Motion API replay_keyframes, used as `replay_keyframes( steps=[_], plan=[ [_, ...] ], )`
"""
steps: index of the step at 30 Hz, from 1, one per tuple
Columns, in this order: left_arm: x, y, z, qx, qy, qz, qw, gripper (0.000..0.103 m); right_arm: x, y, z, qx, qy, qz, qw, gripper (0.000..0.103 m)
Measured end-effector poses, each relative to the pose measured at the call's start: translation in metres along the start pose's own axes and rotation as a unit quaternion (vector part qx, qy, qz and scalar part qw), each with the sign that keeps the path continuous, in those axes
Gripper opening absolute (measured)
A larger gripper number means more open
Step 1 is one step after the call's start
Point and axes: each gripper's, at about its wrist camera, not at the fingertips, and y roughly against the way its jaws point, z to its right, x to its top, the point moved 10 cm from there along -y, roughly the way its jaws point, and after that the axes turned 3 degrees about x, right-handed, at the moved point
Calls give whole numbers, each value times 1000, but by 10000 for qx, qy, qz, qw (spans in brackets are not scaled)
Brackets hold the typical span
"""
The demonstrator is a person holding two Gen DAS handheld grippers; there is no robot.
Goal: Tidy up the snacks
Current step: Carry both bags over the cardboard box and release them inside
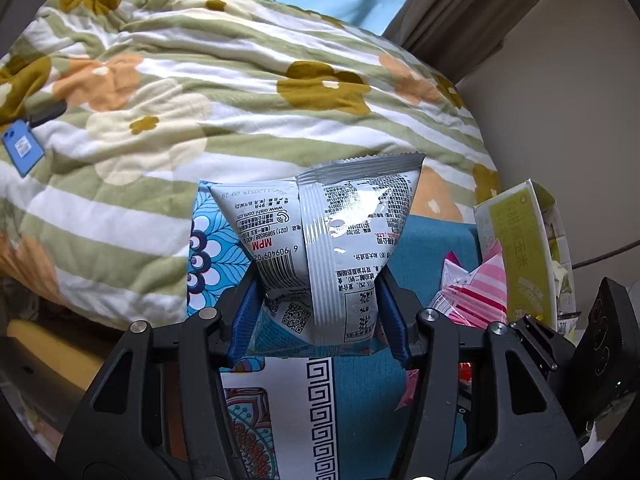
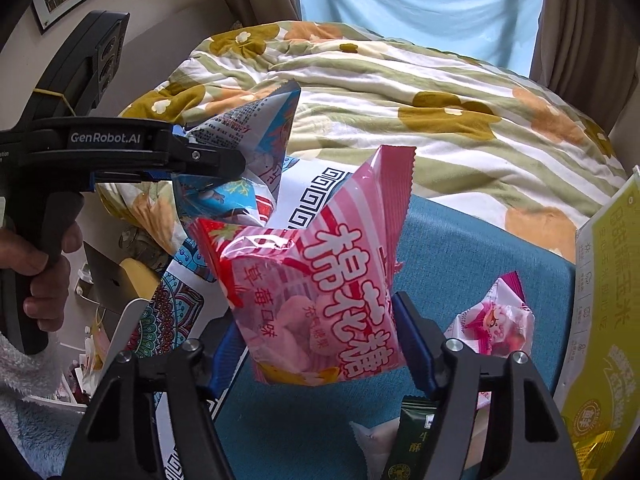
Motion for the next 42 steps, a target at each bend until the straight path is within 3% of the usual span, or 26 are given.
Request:
replay_keyframes(
  steps=[13, 25, 34, 42],
  plan=[
    [16, 61, 65, -329, -591, 506, 9964, 50, -8, 73, 5, -284, -542, 578, 9965, 65],
    [16, 95, 206, -664, -1122, 924, 9872, 50, -20, 185, 62, -544, -1079, 1295, 9842, 65],
    [-4, 51, 340, -766, -1372, 811, 9842, 50, -40, 268, 173, -1040, -1255, 1505, 9751, 66],
    [-20, -28, 416, -375, -1409, 511, 9880, 50, -58, 298, 264, -1045, -1316, 1520, 9740, 65]
  ],
)
